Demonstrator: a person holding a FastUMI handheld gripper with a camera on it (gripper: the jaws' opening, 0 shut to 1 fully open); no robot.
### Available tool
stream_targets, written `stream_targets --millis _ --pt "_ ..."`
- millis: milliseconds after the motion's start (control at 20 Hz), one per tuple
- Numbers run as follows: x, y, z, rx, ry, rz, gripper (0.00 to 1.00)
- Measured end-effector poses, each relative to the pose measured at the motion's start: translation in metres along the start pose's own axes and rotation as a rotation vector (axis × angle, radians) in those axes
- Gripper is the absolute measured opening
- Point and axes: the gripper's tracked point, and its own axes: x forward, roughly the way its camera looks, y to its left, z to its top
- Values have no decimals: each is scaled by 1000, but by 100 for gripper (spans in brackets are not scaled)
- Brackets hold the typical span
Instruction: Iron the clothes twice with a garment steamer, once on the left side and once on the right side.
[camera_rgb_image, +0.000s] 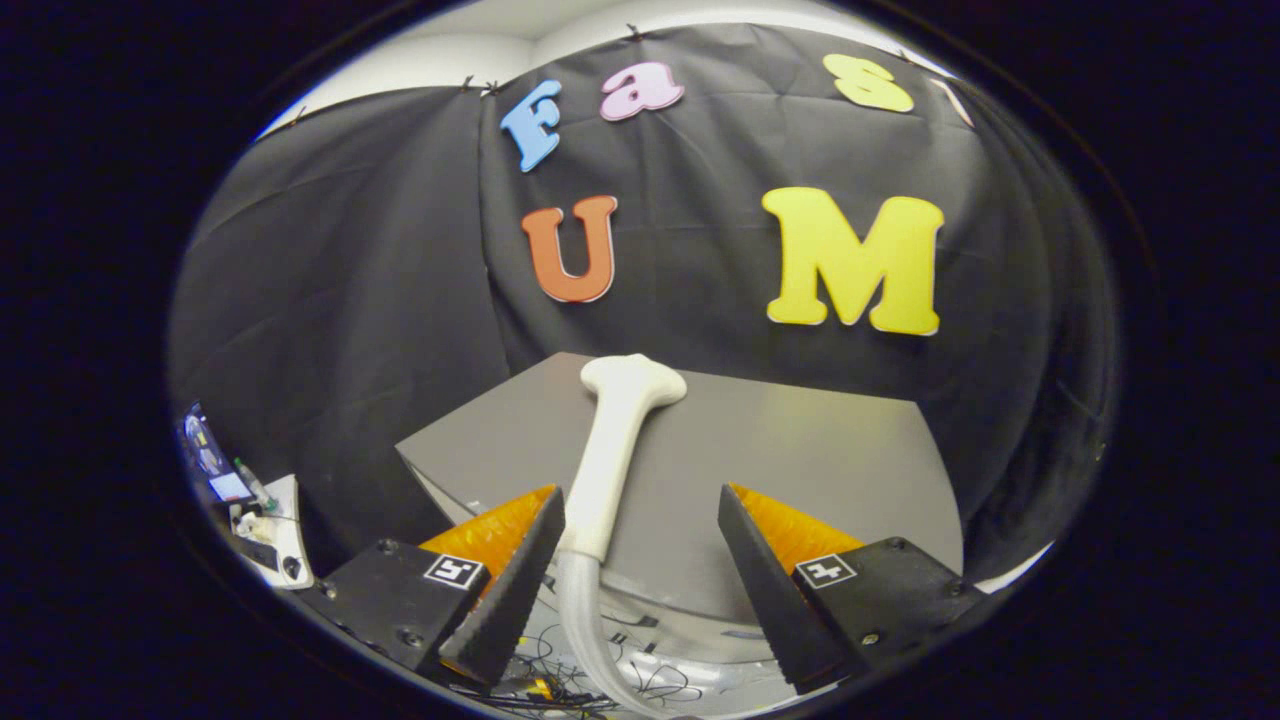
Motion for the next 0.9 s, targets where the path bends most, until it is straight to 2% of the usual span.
stream_targets --millis 150,250,300,400,600,650,800,900 --pt "35 13 2 -34 44 0 96" --pt "55 18 -4 -47 83 0 91" --pt "62 21 -8 -50 102 4 83" --pt "71 27 -15 -47 118 20 77" --pt "78 21 -7 -2 123 -7 62" --pt "78 24 -7 24 129 0 61" --pt "72 29 -4 65 144 50 43" --pt "66 32 -6 73 137 72 37"
